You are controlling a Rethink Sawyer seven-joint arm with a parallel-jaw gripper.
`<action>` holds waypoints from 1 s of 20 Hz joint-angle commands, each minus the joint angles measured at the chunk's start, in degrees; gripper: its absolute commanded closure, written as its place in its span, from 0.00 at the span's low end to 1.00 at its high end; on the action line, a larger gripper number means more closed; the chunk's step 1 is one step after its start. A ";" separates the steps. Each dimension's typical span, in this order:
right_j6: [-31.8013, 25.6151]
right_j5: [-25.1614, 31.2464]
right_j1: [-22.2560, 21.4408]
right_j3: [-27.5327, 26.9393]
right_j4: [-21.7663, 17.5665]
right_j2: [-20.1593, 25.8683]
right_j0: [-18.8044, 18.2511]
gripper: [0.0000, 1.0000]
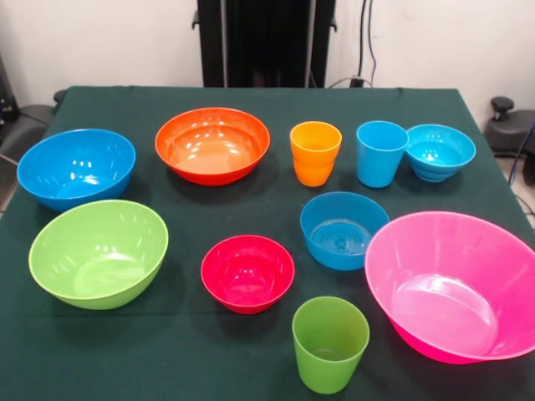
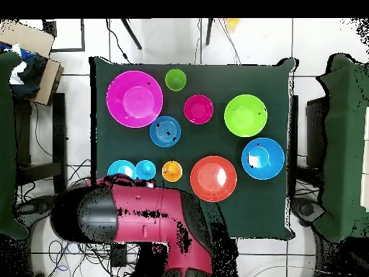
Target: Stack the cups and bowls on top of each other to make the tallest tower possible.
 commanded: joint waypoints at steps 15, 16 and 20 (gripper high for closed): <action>6.06 -29.23 12.74 15.22 -4.06 1.50 -3.33 0.00; 6.02 -29.78 13.30 15.34 -3.94 1.74 -3.67 0.00; 5.58 -31.54 14.79 15.25 -4.23 1.95 -4.38 0.00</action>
